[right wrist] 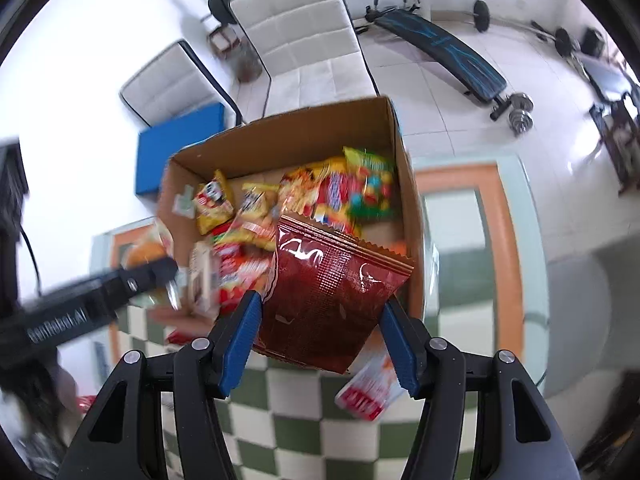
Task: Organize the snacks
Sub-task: 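Carry both packets into the box and open both tools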
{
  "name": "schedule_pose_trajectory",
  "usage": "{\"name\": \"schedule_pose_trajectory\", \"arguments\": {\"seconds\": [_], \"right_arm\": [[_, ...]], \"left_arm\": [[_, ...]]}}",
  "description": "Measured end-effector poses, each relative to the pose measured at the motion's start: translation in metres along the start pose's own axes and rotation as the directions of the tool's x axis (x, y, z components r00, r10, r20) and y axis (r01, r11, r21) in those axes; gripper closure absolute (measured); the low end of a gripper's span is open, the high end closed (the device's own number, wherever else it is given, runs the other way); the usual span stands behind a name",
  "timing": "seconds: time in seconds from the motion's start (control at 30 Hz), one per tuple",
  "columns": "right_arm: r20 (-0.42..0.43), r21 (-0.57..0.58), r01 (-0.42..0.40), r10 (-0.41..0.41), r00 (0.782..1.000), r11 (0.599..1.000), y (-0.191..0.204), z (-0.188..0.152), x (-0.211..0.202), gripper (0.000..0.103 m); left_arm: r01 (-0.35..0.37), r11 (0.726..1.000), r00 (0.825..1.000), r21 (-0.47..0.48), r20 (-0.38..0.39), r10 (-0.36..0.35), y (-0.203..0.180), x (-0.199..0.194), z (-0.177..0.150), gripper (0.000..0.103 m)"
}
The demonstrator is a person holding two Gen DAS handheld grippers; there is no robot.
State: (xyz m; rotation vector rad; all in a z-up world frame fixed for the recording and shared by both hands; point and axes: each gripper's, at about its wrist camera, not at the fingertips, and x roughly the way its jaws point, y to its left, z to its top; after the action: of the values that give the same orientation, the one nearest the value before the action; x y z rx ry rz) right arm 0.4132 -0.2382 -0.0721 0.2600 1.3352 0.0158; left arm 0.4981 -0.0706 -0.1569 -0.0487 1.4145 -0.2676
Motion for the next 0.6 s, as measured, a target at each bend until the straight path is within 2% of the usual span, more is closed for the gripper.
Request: {"name": "schedule_pose_trajectory", "arguments": {"seconds": [0.1, 0.2, 0.33, 0.47, 0.6], "right_arm": [[-0.045, -0.052, 0.081, -0.084, 0.995, 0.995, -0.001, 0.034, 0.028, 0.041], [-0.086, -0.077, 0.126, -0.132, 0.987, 0.989, -0.005, 0.057, 0.055, 0.041], [-0.136, -0.084, 0.141, -0.151, 0.979, 0.986, -0.008, 0.066, 0.082, 0.040], [-0.191, -0.036, 0.114, -0.119, 0.974, 0.993, -0.015, 0.070, 0.101, 0.039], [-0.199, -0.023, 0.114, -0.116, 0.973, 0.993, -0.016, 0.071, 0.109, 0.022]], "left_arm": [[-0.032, 0.999, 0.999, 0.021, -0.041, 0.032, -0.001, 0.026, 0.035, 0.044], [-0.051, 0.998, 0.995, 0.033, -0.090, 0.053, 0.000, 0.051, 0.060, 0.044], [-0.074, 0.996, 0.987, 0.040, -0.137, 0.079, 0.001, 0.078, 0.080, 0.043], [-0.099, 0.995, 0.980, 0.025, -0.174, 0.102, 0.005, 0.094, 0.089, 0.041], [-0.074, 0.997, 0.981, 0.003, -0.179, 0.074, 0.007, 0.098, 0.091, 0.041]]}}
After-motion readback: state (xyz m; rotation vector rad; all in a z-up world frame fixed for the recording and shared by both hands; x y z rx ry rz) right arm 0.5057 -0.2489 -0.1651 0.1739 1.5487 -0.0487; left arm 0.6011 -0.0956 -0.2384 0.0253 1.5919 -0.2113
